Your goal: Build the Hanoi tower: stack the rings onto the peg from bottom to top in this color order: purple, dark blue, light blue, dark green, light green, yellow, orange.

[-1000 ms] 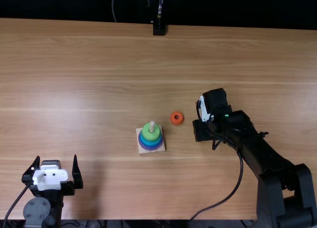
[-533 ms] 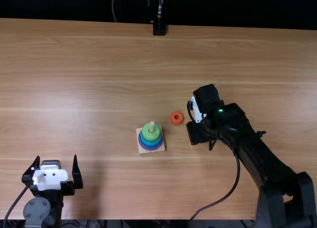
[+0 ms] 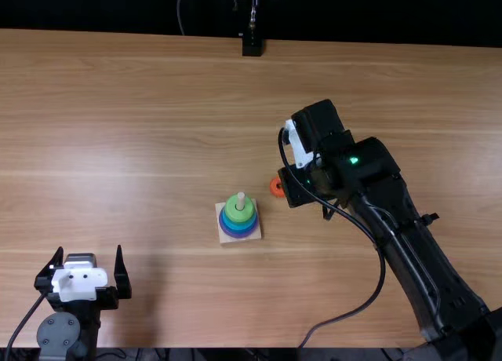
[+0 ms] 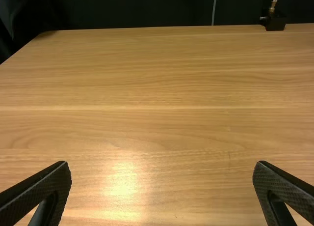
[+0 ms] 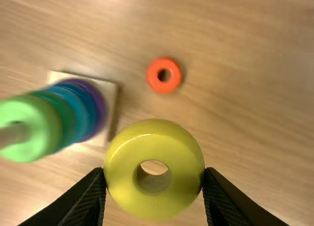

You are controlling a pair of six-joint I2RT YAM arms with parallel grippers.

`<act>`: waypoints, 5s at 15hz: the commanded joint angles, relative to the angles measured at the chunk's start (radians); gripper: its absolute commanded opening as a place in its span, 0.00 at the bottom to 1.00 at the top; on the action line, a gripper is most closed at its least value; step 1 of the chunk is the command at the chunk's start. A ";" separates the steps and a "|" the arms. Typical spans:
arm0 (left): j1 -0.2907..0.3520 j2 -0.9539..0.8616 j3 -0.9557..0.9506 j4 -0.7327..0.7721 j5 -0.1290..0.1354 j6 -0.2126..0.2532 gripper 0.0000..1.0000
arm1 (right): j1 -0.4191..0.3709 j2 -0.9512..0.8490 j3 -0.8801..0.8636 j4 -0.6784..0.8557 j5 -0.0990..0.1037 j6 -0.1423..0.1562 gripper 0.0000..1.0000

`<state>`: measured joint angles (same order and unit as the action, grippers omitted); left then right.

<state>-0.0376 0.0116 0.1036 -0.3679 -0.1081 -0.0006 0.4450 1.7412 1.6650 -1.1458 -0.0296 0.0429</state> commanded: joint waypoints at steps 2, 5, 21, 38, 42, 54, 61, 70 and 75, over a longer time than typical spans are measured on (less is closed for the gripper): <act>0.008 -0.012 -0.104 -0.079 0.000 0.004 1.00 | 0.057 -0.020 0.102 -0.037 -0.004 -0.004 0.00; 0.008 -0.012 -0.104 -0.079 0.000 0.004 1.00 | 0.123 -0.020 0.160 -0.068 -0.005 0.001 0.00; 0.008 -0.012 -0.104 -0.079 0.000 0.004 1.00 | 0.259 -0.011 0.199 -0.067 -0.005 0.042 0.00; 0.008 -0.012 -0.104 -0.079 0.000 0.004 1.00 | 0.251 0.052 0.177 -0.063 -0.005 0.036 0.00; 0.008 -0.012 -0.104 -0.079 0.000 0.004 1.00 | 0.225 0.052 0.171 -0.065 -0.005 0.031 0.00; 0.008 -0.012 -0.104 -0.079 0.000 0.004 1.00 | 0.199 0.050 0.168 -0.063 -0.005 0.012 0.00; 0.008 -0.012 -0.104 -0.079 0.000 0.004 1.00 | 0.204 0.052 0.164 -0.067 -0.005 0.014 0.00; 0.008 -0.012 -0.104 -0.079 0.000 0.004 1.00 | 0.208 0.050 0.167 -0.067 -0.007 0.014 0.00; 0.008 -0.012 -0.104 -0.079 0.000 0.004 1.00 | 0.210 0.050 0.167 -0.067 -0.007 0.016 0.00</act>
<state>-0.0376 0.0116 0.1036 -0.3676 -0.1081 -0.0006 0.6464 1.7878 1.8454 -1.2114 -0.0334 0.0547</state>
